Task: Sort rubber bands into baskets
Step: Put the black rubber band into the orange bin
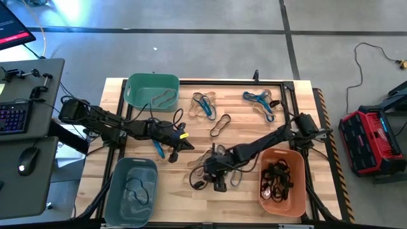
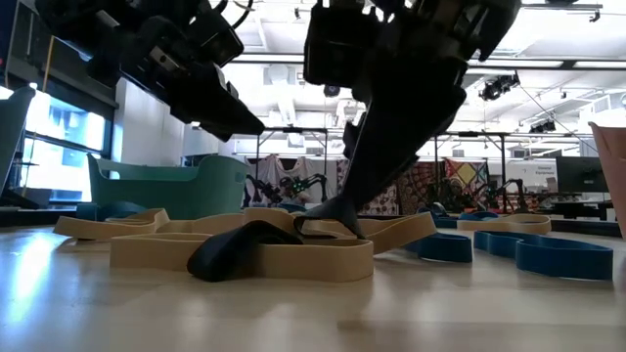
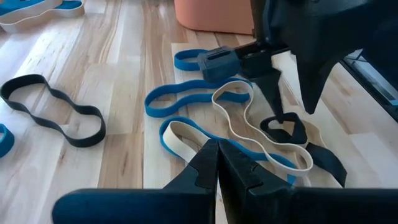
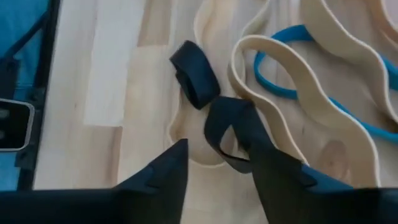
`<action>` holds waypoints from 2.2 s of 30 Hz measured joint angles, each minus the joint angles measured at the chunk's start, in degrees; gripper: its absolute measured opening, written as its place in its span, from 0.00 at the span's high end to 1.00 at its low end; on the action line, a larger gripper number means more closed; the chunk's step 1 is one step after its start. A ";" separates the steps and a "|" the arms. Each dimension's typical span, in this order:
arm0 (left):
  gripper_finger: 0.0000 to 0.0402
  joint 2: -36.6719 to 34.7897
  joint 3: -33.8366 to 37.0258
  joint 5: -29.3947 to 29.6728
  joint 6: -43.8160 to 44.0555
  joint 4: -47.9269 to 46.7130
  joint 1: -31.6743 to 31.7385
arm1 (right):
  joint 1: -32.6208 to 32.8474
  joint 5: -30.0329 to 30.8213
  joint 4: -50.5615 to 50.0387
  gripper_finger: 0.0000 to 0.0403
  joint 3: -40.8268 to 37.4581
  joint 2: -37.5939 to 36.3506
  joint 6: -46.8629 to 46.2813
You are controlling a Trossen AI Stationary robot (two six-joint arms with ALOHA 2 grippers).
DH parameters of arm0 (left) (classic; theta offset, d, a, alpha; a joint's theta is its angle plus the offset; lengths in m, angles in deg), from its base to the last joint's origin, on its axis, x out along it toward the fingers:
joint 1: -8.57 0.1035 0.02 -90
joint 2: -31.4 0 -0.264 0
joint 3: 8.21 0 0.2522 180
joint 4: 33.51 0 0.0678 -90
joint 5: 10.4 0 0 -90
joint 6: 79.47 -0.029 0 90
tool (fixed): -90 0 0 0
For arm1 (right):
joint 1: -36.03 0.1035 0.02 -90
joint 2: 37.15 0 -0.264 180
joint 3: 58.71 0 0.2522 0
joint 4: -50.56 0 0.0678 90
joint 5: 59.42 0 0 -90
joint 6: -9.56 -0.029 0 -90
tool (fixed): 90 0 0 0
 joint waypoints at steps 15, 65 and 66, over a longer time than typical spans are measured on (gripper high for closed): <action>1.00 0.00 0.00 0.42 -1.21 0.15 0.00 | 0.19 -1.82 -9.79 0.99 4.68 -0.52 2.41; 1.00 -0.01 0.00 0.88 0.10 1.94 0.00 | 24.97 -2.47 -38.11 1.00 -19.91 -29.83 -62.30; 1.00 -0.01 0.00 1.68 0.12 1.92 0.00 | 25.15 -3.59 -36.24 1.00 -20.78 -29.81 -62.42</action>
